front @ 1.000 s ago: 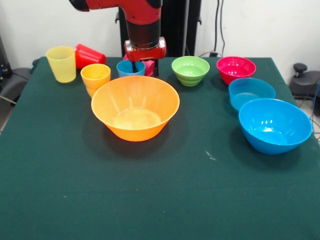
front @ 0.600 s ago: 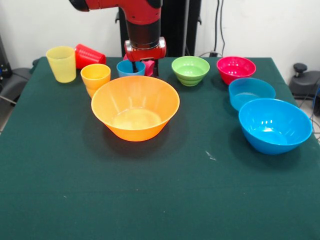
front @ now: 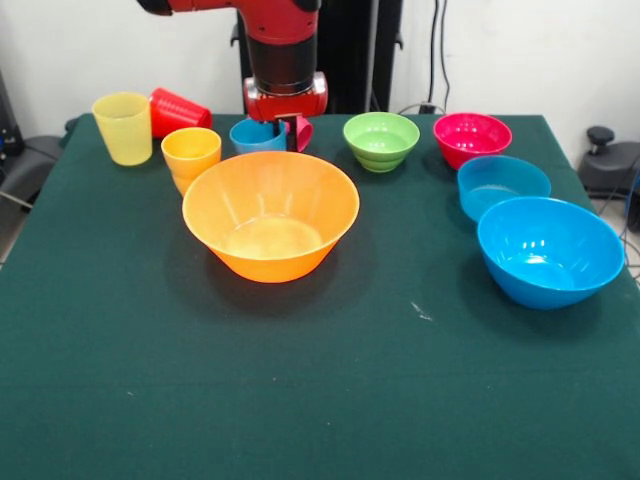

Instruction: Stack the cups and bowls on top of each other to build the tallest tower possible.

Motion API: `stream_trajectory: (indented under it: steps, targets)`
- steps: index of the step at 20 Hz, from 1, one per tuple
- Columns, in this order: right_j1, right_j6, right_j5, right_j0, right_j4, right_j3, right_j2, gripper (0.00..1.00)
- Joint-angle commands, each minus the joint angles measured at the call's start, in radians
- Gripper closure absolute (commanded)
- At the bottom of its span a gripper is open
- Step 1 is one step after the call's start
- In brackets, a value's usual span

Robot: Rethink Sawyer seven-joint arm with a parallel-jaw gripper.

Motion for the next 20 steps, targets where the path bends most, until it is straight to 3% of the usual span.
stream_trajectory:
  steps: [1,8,20]
  targets:
    - [0.026,-0.037,-0.051,0.001,-0.061,-0.052,0.061,1.00]
    - [0.002,-0.034,-0.043,0.001,-0.052,-0.036,0.061,1.00]
    - [-0.120,-0.043,0.025,-0.002,0.006,0.034,0.086,1.00]
